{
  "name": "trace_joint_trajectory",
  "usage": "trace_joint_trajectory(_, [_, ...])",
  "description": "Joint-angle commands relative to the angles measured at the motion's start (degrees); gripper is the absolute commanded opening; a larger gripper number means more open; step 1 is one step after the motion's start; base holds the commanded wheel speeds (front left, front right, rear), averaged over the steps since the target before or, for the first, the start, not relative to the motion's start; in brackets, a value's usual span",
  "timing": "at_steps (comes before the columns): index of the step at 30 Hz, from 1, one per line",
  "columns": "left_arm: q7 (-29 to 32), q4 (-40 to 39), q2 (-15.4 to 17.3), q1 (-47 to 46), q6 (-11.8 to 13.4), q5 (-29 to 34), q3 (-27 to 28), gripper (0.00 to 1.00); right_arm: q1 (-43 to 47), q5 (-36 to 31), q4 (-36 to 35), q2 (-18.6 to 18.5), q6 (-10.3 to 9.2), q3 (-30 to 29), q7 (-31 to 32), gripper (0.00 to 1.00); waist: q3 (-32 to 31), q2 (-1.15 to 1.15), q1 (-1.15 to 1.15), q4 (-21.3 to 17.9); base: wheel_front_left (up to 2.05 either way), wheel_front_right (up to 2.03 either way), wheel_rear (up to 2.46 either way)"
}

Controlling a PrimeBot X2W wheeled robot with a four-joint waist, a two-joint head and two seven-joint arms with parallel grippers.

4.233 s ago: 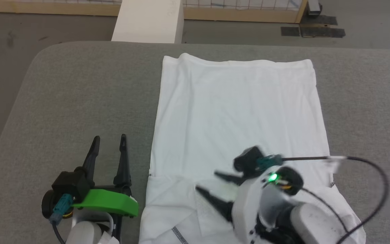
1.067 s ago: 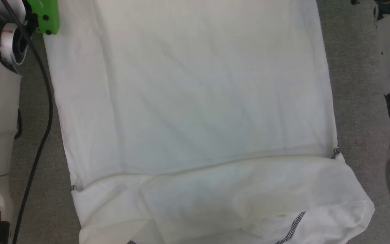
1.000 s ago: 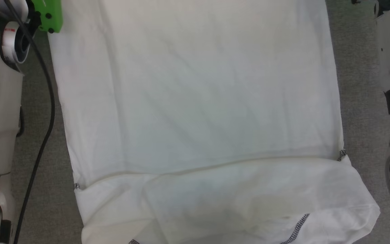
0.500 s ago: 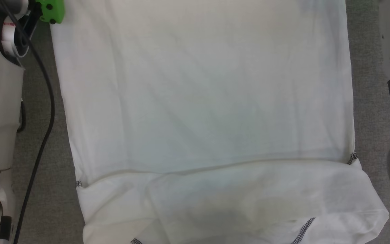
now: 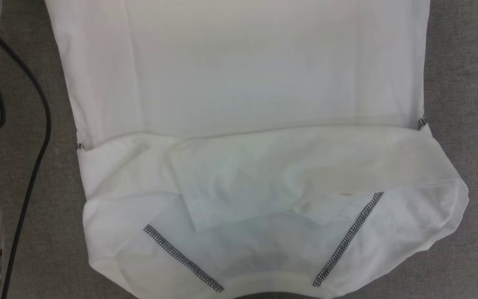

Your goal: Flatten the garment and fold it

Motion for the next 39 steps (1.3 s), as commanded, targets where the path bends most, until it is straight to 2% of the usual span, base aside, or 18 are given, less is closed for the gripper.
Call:
trace_joint_trajectory(1, [-1.46,0.51,0.72,-1.57,0.93,1.29,0.41,0.0,-1.14,-0.81,0.08,-0.61,-0.12,-0.49,-2.06,0.0,-0.14,0.0,0.0,-0.07,0.0,0.0,0.0])
trace_joint_trajectory(6, [-3.15,2.65,0.16,-1.2,1.05,0.62,0.43,0.0,-1.52,0.28,1.44,-0.27,-0.12,0.59,-5.86,0.0,-1.5,0.0,0.0,0.16,0.0,0.0,0.0])
trace_joint_trajectory(12, [-5.4,3.08,0.72,3.96,-1.7,-1.59,0.18,0.0,3.0,7.16,-0.19,-1.46,-0.12,6.69,-7.67,0.0,-5.67,0.0,0.0,0.43,0.0,0.0,0.0])
trace_joint_trajectory(16, [-8.08,0.6,1.29,11.13,-2.63,-3.98,1.21,0.0,8.74,13.59,-5.04,-3.39,-0.12,10.96,-8.23,0.0,-10.08,0.0,0.0,0.1,0.0,0.0,0.0])
trace_joint_trajectory(20, [-10.39,-4.35,1.94,20.44,-3.19,-5.88,1.72,0.0,17.71,18.84,-13.8,-7.39,-0.12,15.49,-8.39,0.0,-15.47,0.0,0.0,0.45,0.0,0.0,0.0])
trace_joint_trajectory(23, [-11.25,-8.97,1.82,27.5,-3.12,-7.75,2.25,0.0,25.77,21.49,-20.8,-10.53,-0.12,16.81,-7.75,0.0,-18.99,0.0,0.0,0.84,0.0,0.0,0.0])
trace_joint_trajectory(27, [-11.13,-16.36,1.48,39.19,-3.24,-11.0,2.53,0.0,39.62,23.67,-30.98,-13.97,-0.12,15.63,-5.64,0.0,-23.93,0.0,0.0,1.27,0.0,0.0,0.0])
trace_joint_trajectory(30, [-10.0,-21.96,1.31,48.07,-2.7,-13.74,3.01,0.0,49.77,24.1,-37.87,-14.68,-0.12,13.24,-3.83,0.0,-26.66,0.0,0.0,1.34,0.0,0.0,0.0])
trace_joint_trajectory(39, [-5.94,-30.02,1.05,69.73,-1.41,-20.78,3.22,0.0,71.58,21.95,-50.02,-12.11,-0.12,6.45,2.29,0.0,-31.52,0.0,0.0,1.71,0.0,0.0,0.0])
